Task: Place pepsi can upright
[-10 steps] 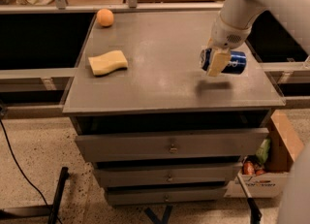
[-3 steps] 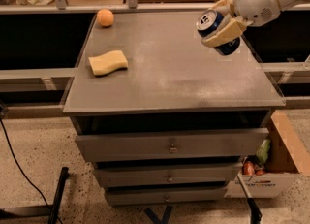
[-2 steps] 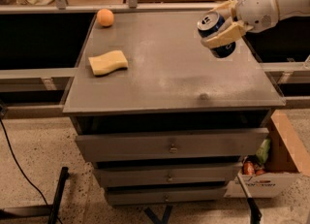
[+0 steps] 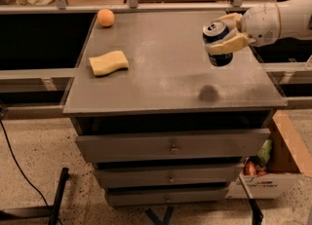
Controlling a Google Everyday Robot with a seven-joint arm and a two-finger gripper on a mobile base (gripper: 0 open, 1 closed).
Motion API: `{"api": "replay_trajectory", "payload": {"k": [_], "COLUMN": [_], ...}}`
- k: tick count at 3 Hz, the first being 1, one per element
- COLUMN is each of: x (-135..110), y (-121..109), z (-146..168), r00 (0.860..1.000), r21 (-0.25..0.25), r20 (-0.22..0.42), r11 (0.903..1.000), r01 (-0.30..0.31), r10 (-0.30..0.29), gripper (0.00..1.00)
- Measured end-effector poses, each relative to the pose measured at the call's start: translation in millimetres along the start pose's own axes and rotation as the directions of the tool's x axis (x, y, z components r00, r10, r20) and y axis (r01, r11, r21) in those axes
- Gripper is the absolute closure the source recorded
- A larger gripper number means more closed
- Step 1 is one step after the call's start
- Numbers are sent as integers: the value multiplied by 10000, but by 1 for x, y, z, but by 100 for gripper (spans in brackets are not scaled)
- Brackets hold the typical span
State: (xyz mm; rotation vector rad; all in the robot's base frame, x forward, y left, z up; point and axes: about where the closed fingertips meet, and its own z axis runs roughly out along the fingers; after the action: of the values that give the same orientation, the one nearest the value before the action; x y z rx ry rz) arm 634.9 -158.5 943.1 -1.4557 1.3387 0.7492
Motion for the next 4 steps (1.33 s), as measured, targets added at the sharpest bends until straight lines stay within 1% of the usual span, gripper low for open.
{"api": "replay_trajectory", "payload": {"k": [1,2,3,4], "x": [8,18,34,52], "y": [4,9,15,18], "z": [-8,-17,-27,-30], "r00": [9973,9920,9821,9671], "r21": [165,317,493,518], "r20": [689,1182,1732,2325], "r11": [9996,9983,9953,9917], "r01": [-248,-492,-839,-1180], "r10": [236,451,742,1029], "gripper": [100,100,100,100]}}
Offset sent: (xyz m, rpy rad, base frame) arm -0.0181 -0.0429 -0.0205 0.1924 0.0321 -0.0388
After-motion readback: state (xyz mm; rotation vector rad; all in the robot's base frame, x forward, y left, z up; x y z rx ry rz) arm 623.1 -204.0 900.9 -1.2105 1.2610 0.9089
